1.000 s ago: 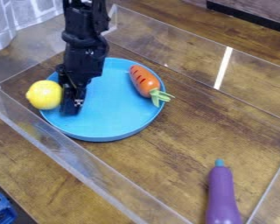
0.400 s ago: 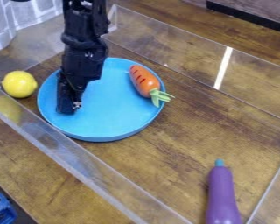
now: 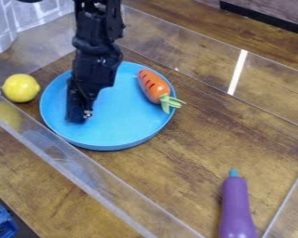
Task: Remove the lemon from the blue tray and put it on the table
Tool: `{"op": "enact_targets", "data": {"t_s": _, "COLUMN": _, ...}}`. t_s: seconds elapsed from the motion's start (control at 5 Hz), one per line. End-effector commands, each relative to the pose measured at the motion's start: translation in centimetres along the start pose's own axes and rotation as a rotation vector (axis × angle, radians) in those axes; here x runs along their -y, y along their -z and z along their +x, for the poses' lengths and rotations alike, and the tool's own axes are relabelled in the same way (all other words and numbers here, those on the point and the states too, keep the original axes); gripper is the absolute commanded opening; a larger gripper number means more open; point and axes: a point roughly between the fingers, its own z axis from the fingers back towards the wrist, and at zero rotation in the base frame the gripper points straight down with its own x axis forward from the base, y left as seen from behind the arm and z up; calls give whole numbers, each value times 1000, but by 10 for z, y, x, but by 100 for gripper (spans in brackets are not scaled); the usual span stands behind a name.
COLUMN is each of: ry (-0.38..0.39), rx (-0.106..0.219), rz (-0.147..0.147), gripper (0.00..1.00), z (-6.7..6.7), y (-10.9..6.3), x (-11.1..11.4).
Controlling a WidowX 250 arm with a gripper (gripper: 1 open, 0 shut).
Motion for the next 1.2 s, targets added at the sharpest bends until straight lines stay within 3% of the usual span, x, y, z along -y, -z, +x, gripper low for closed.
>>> {"op": "enact_targets", "data": {"t_s": 0.0, "ry": 15, "rx": 53, "rz": 61, "gripper": 0, "z": 5, "y": -26, "x": 3}}
{"op": "enact_targets", "data": {"t_s": 1.0, "ry": 34, "rx": 67, "rz": 106, "gripper": 0, "z": 14, "y": -49, "x": 20}}
